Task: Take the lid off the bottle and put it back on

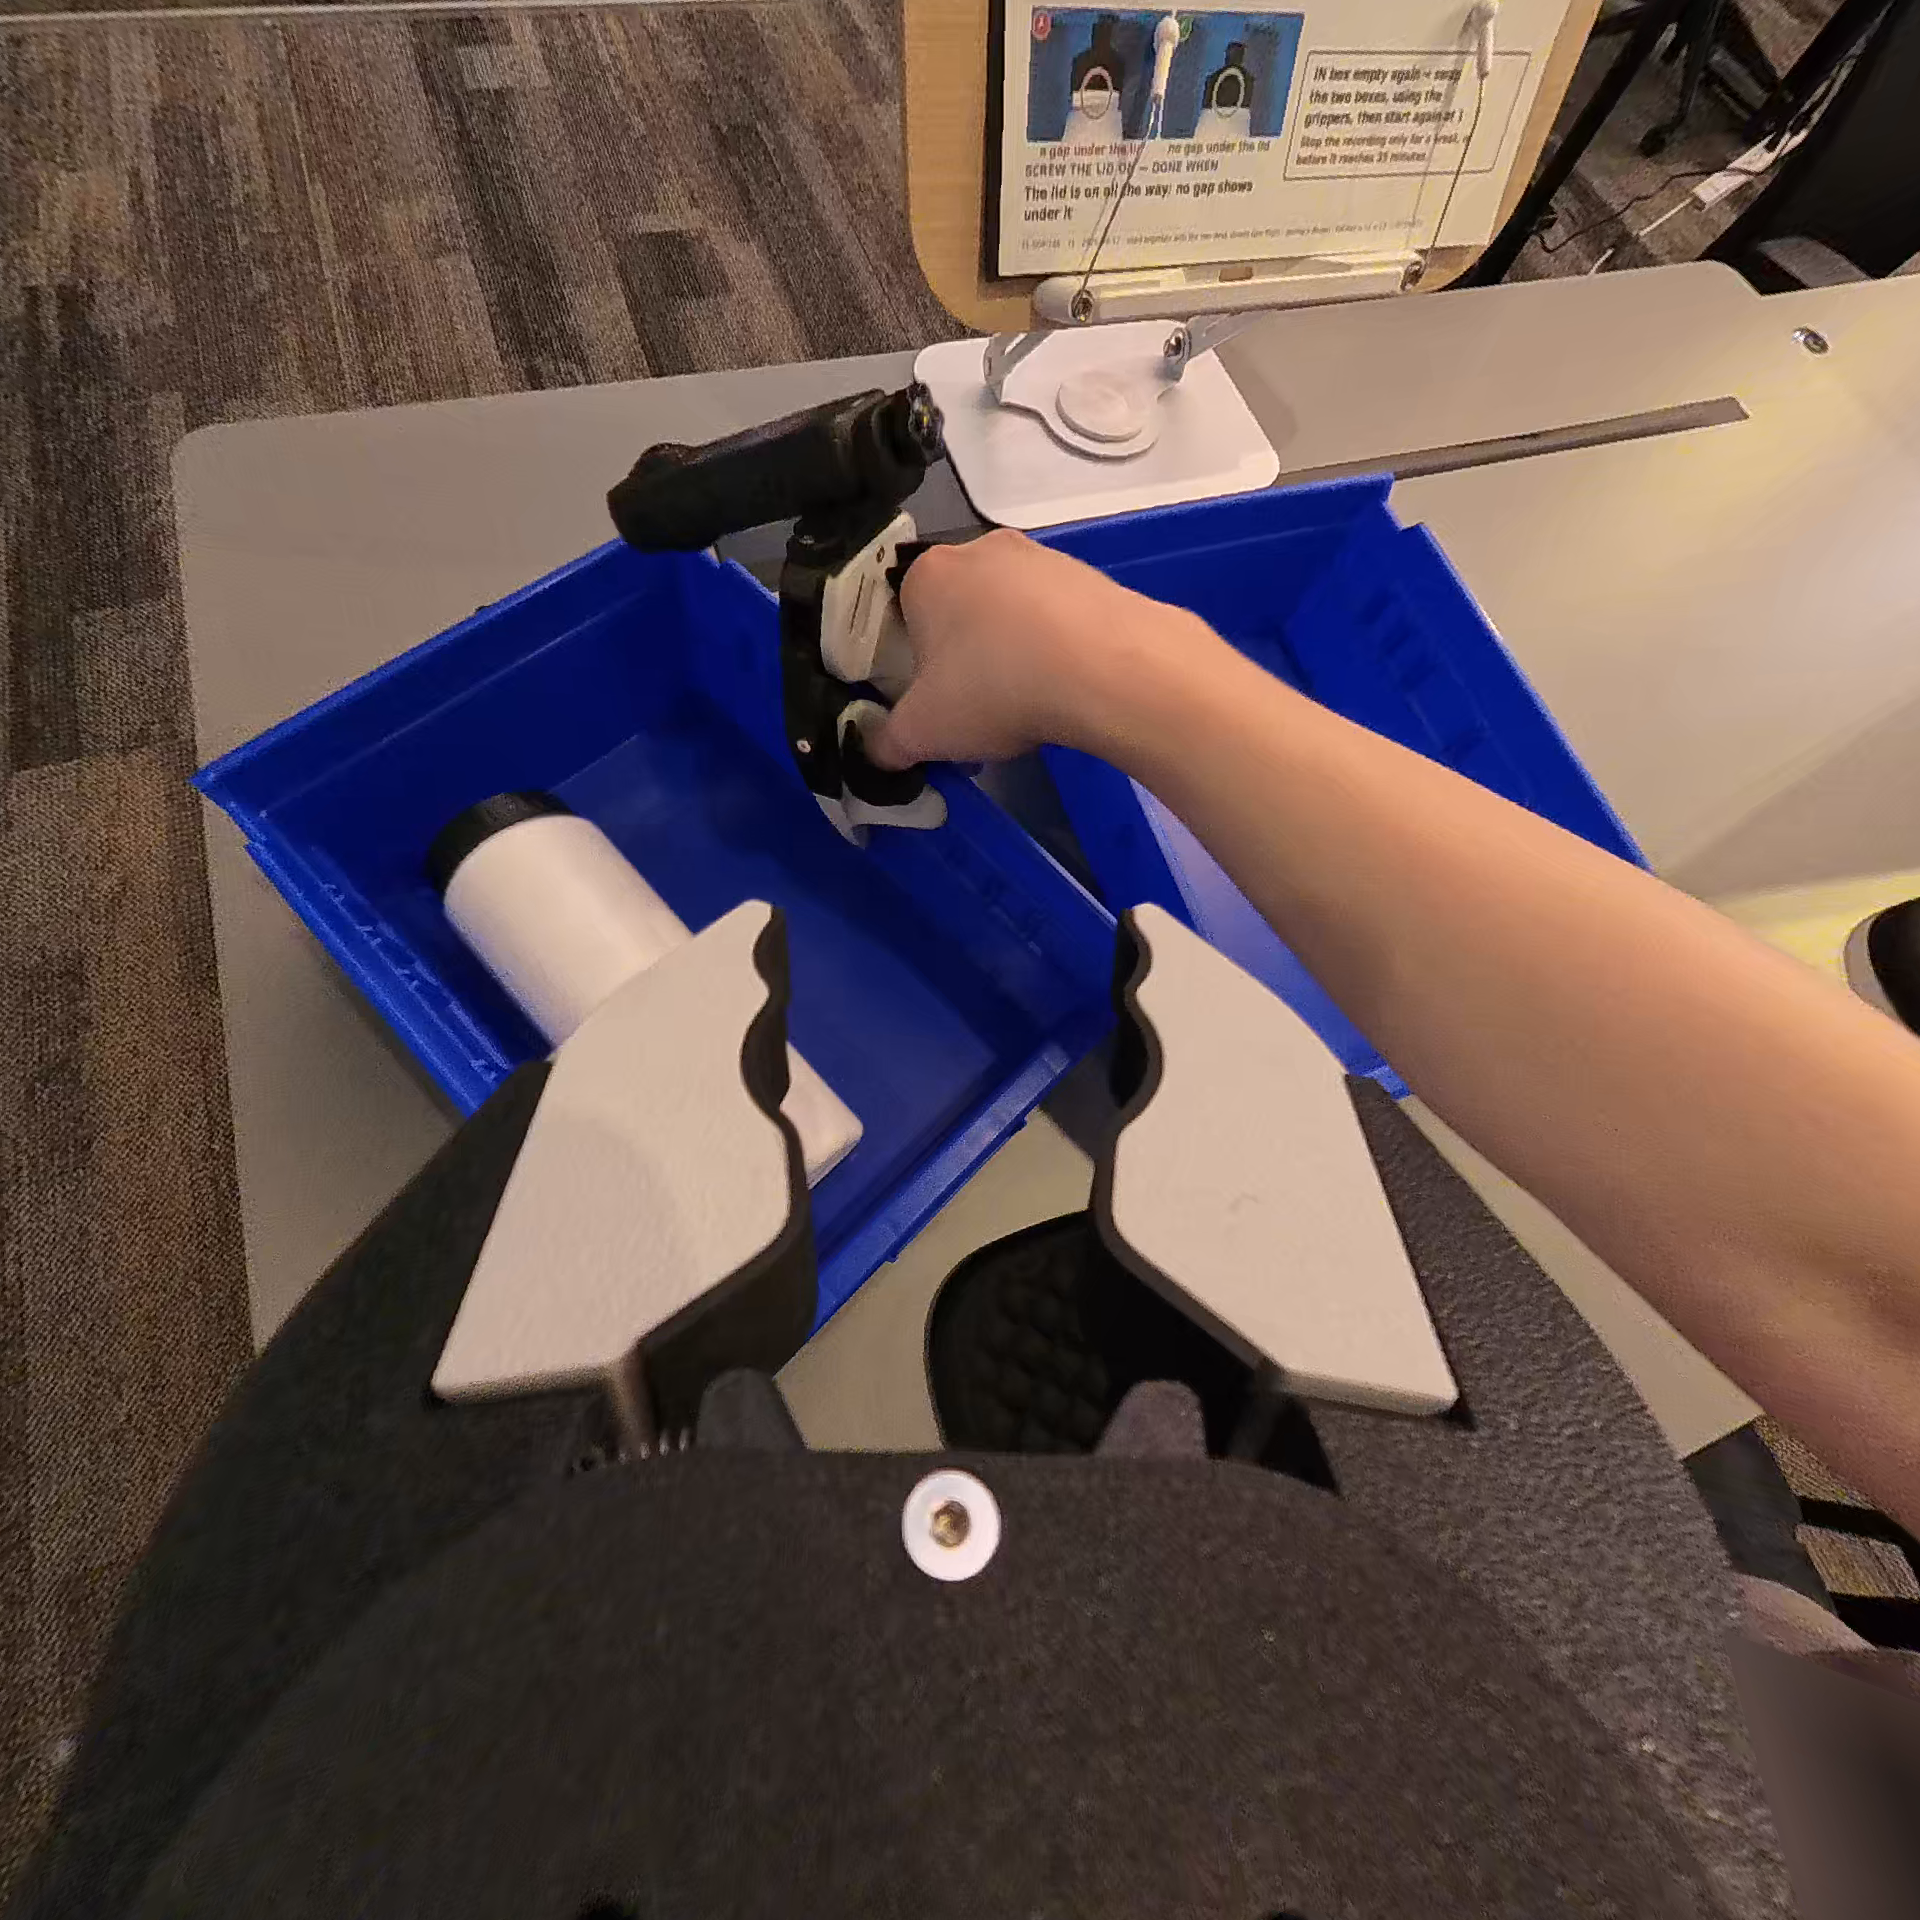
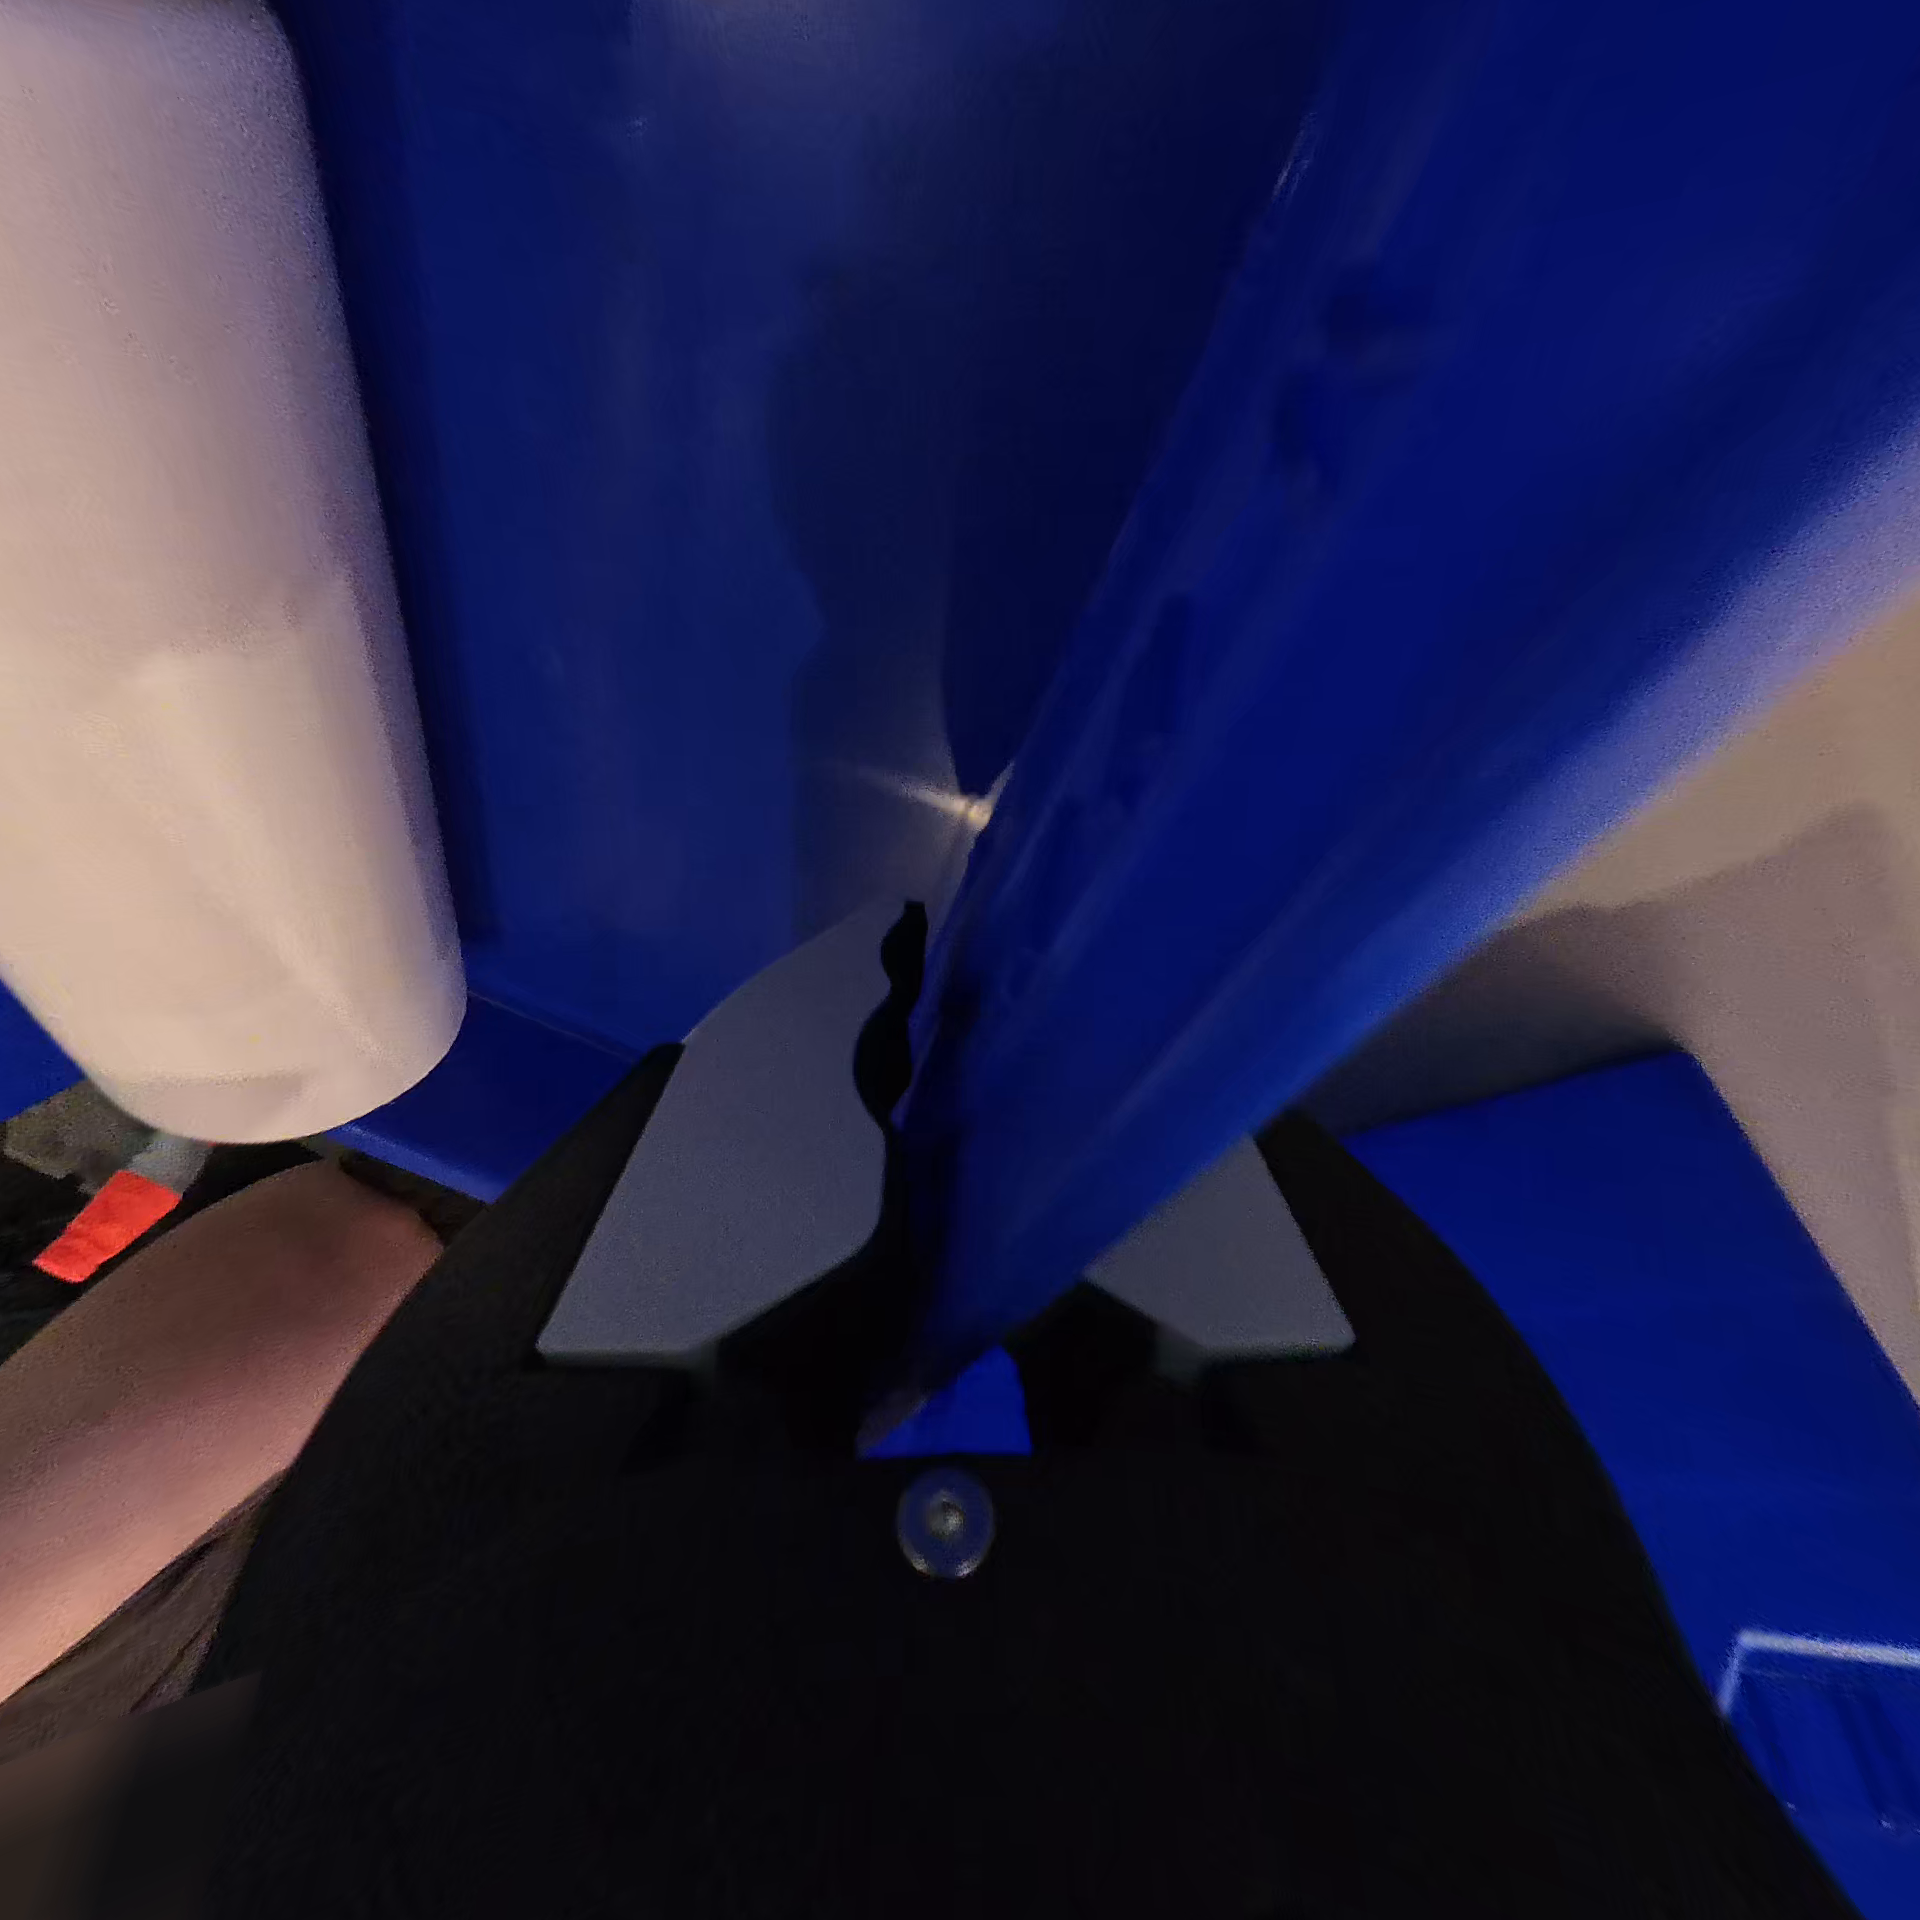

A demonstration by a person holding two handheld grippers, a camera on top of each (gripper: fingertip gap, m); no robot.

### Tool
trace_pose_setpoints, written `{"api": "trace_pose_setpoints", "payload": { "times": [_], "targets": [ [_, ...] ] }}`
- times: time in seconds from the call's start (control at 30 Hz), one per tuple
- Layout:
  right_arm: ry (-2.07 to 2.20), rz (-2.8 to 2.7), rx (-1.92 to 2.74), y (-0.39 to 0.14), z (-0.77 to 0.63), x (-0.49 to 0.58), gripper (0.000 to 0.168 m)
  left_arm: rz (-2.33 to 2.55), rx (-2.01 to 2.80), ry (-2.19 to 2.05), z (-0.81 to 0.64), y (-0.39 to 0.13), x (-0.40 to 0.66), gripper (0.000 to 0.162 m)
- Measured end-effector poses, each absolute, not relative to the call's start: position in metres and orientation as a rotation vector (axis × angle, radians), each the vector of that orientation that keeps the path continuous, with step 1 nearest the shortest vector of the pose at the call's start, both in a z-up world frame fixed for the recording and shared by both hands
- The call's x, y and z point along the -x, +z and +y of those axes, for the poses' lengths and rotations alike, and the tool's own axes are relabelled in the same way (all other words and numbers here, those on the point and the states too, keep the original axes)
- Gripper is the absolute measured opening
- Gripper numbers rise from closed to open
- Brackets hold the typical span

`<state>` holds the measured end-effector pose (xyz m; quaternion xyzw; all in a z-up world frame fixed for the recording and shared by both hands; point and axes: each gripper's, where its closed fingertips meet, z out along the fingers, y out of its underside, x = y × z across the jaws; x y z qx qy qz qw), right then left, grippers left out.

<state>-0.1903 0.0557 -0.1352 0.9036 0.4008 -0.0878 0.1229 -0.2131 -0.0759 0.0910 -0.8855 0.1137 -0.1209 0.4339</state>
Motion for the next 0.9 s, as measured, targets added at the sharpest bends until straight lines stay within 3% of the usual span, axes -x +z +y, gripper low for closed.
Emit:
{"api": "trace_pose_setpoints", "payload": {
  "times": [0.03,0.17,0.2,0.33,0.43,0.67,0.77,0.9],
  "targets": [
    [-0.279,1.201,-2.653,-0.13,0.058,0.192,0.015,0.287,2.212,-0.298,-0.075,0.09,0.212,0.06],
    [-0.458,1.524,-2.885,-0.072,0.084,0.198,0.032,0.315,2.214,-0.277,-0.077,0.09,0.206,0.06],
    [-0.496,1.632,-2.997,-0.048,0.092,0.193,0.042,0.32,2.211,-0.275,-0.078,0.091,0.205,0.06],
    [-0.422,1.748,-3.355,0.008,0.084,0.109,0.06,0.345,2.211,-0.266,-0.081,0.091,0.199,0.062],
    [0.287,1.492,-3.493,-0.008,0.088,-0.007,0.093,0.347,2.21,-0.243,-0.079,0.092,0.195,0.066],
    [0.386,0.975,-3.199,-0.107,0.048,-0.133,0.1,0.426,2.244,-0.134,-0.077,0.085,0.17,0.068],
    [0.271,0.872,-3.191,-0.121,0.043,-0.148,0.107,0.498,2.251,-0.089,-0.078,0.081,0.152,0.066],
    [0.255,0.797,-3.192,-0.121,0.046,-0.181,0.1,0.56,2.261,-0.026,-0.076,0.075,0.136,0.066]
  ]
}}
